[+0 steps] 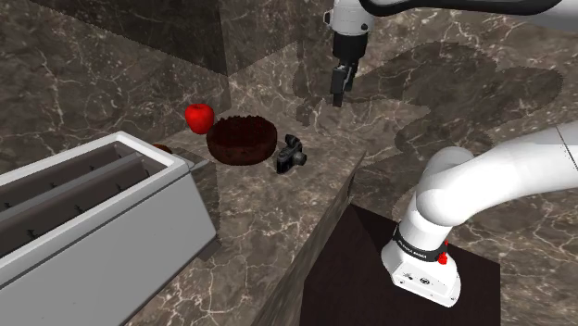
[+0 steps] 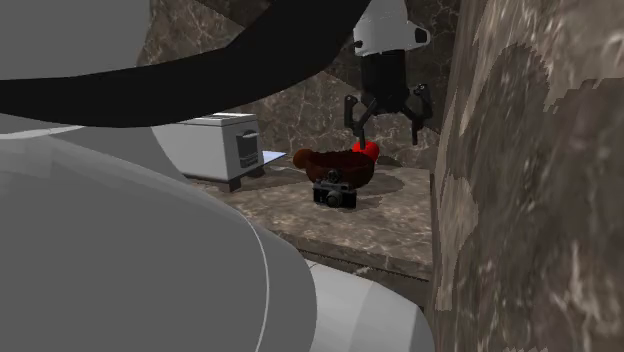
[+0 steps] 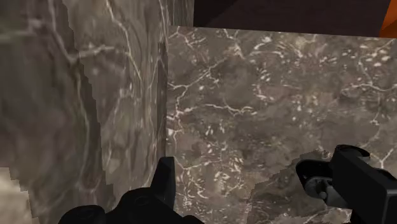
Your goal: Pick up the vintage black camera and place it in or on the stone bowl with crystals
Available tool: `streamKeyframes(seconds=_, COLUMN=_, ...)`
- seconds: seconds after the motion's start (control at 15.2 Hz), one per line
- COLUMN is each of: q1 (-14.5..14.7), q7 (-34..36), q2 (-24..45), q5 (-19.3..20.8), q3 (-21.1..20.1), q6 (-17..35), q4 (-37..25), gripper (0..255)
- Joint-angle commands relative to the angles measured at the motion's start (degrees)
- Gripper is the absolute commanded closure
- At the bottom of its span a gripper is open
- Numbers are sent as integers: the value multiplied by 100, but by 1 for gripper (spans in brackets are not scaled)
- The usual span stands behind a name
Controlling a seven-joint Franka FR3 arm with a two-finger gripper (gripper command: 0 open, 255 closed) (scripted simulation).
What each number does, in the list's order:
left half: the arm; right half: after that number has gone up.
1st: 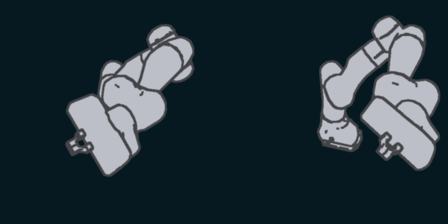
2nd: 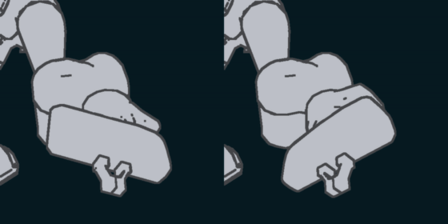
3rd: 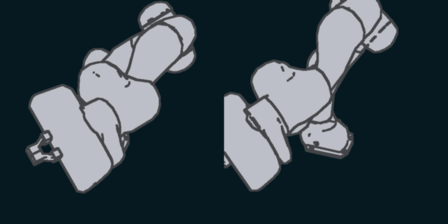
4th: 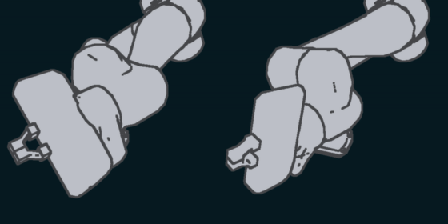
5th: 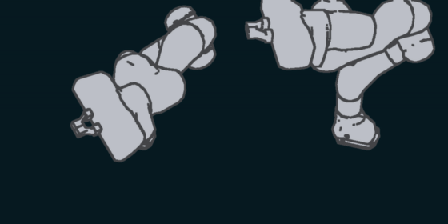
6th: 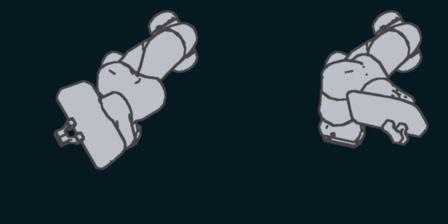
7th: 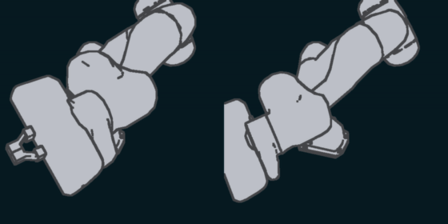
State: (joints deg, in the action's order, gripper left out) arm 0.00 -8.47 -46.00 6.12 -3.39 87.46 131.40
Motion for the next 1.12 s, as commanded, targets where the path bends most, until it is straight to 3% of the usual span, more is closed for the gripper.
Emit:
streamKeyframes(seconds=0.0, q1=0, q7=0, q2=0, q5=0, q3=0, q6=0, q4=0, gripper=0)
streamKeyframes(seconds=0.79, q1=894, q7=-569, q2=656, q5=-1905, q3=452, q6=1654, q4=1155, gripper=0)
streamKeyframes(seconds=1.06, q1=923, q7=-583, q2=683, q5=-1961, q3=397, q6=1969, q4=1437, gripper=0)
